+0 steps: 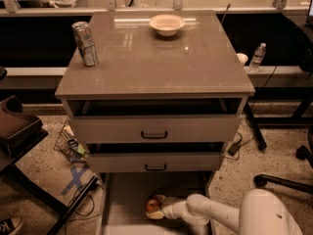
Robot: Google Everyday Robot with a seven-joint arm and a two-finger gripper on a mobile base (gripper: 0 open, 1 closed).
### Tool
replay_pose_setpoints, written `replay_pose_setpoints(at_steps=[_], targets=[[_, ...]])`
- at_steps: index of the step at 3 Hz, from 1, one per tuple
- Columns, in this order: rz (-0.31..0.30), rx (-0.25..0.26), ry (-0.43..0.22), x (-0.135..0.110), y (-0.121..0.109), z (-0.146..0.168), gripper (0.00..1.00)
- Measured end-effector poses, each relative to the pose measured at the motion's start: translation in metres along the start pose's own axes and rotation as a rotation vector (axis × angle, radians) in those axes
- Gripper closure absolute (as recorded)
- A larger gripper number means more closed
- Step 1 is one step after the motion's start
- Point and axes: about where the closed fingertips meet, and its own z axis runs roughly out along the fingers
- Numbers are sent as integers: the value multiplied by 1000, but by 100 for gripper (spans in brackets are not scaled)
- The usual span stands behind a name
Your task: Place apple into bottom drawer
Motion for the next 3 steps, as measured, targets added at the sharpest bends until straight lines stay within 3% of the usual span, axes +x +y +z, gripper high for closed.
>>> replay_pose_setpoints(at_steps=[1, 2, 3], targets=[[0, -3, 0, 0, 2, 1, 51], [1, -7, -1, 0, 4, 4, 20], [2, -11, -2, -1, 6, 5, 0]])
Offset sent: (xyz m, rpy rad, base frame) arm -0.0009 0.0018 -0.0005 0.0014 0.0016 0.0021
